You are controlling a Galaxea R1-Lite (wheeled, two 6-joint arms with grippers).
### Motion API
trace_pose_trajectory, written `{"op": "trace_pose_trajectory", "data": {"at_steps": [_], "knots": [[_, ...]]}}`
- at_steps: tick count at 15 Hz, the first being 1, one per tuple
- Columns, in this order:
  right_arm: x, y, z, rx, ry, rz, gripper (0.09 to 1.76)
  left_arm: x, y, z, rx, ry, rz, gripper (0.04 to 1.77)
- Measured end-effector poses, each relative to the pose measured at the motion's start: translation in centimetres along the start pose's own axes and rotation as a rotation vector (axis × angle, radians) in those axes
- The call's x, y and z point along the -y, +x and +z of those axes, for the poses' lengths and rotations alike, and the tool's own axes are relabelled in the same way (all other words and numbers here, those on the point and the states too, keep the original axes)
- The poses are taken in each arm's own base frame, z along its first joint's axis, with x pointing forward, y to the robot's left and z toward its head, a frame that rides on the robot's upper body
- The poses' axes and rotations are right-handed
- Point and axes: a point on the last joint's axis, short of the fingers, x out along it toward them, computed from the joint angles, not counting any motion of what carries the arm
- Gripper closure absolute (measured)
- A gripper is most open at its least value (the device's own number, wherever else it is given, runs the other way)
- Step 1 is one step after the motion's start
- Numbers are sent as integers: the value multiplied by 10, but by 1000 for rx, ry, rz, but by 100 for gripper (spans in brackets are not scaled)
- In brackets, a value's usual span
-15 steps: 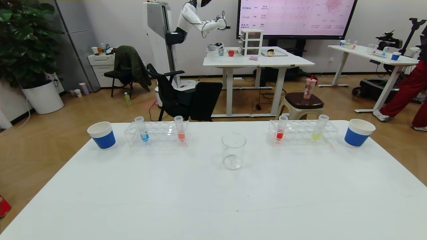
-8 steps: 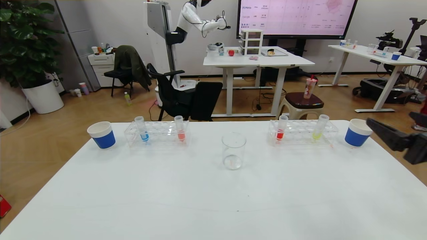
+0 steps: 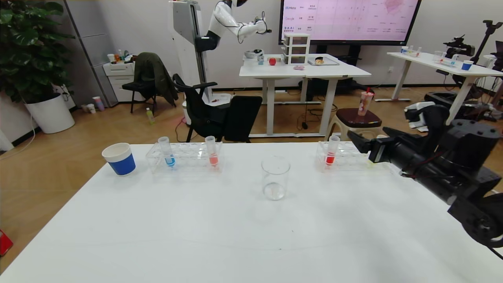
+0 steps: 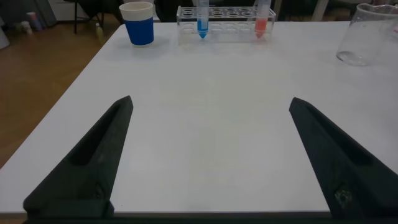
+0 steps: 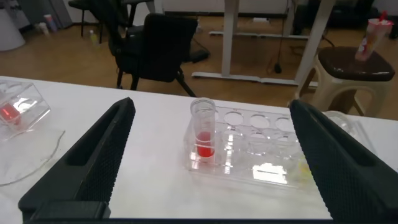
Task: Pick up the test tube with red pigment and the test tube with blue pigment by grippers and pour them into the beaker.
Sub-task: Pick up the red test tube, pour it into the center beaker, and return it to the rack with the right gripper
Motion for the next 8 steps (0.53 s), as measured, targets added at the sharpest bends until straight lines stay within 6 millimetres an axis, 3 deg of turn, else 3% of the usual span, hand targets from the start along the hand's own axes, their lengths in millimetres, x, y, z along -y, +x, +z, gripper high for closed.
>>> {"op": "trace_pose_trajectory", "data": {"at_steps": [8], "knots": [[-4,61,-72,13,5,-44,11,0,0,0,0,0,0,6]]}}
